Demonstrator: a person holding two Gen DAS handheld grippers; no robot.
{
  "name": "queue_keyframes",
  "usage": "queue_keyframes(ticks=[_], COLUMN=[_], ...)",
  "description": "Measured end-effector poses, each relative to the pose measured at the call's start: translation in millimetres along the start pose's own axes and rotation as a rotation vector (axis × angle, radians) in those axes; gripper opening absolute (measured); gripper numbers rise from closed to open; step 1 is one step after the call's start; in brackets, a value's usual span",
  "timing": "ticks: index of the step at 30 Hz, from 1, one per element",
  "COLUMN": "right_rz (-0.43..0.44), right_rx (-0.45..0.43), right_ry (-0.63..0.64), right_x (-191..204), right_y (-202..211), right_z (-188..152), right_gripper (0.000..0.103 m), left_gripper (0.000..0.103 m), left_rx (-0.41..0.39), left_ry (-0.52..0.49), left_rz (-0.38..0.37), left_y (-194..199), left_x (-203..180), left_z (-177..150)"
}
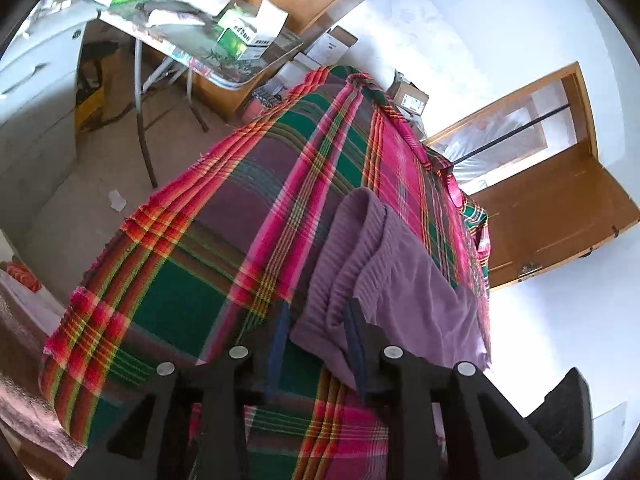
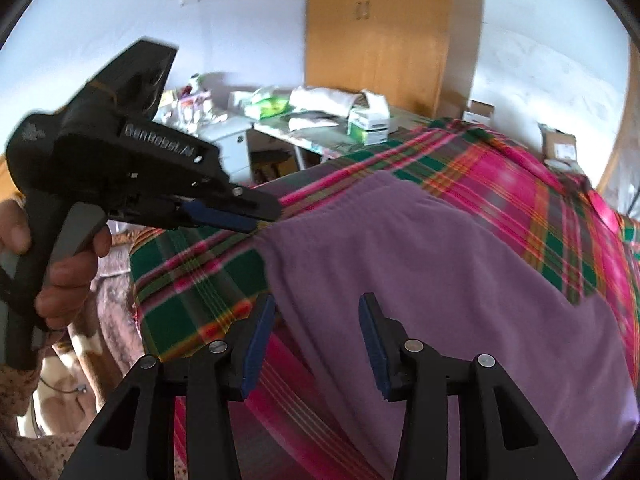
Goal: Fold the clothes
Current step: 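Bring the left gripper to the purple waistband edge beside the right gripper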
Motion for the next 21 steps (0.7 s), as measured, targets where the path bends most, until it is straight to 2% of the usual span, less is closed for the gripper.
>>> queue_keyframes(ticks=[3, 9, 15, 19, 21], right_rz=[-0.018, -0.076, -0.098, -0.117, -0.138], right_rx=[0.028, 0.07, 0.08, 0.066, 0.053], right_ry=[0.033, 0.06, 0.017, -0.003, -0.008], right_x=[11, 19, 15, 13, 14], right_y=[-15, -40, -49, -48, -47], right_z=[7, 14, 20, 21, 21], right_gripper=[0.046, 0.047, 0.046, 0.032, 0.021], left_gripper=[0.036, 0.039, 0.042, 0.042, 0.042], left_rx=[0.021, 0.075, 0.144, 0.16, 0.164], left_ry=[0.044, 0.057, 0.048, 0.048, 0.029], left_rz=[-0.043, -0.07, -0.104, -0.129, -0.158], left_y=[-2, -14, -27, -37, -42], left_x=[6, 11, 4, -1, -7], left_z=[6, 17, 31, 38, 40])
Point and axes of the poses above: each gripper's, at about its wrist camera, not at the fingertips, and y roughly against the way its jaws point, x to its left, z to its top, the point moved 3 cm from there along -y, roughly the way its jaws point, and after that the axes turned 5 degrees about y, right-handed, at the moved point
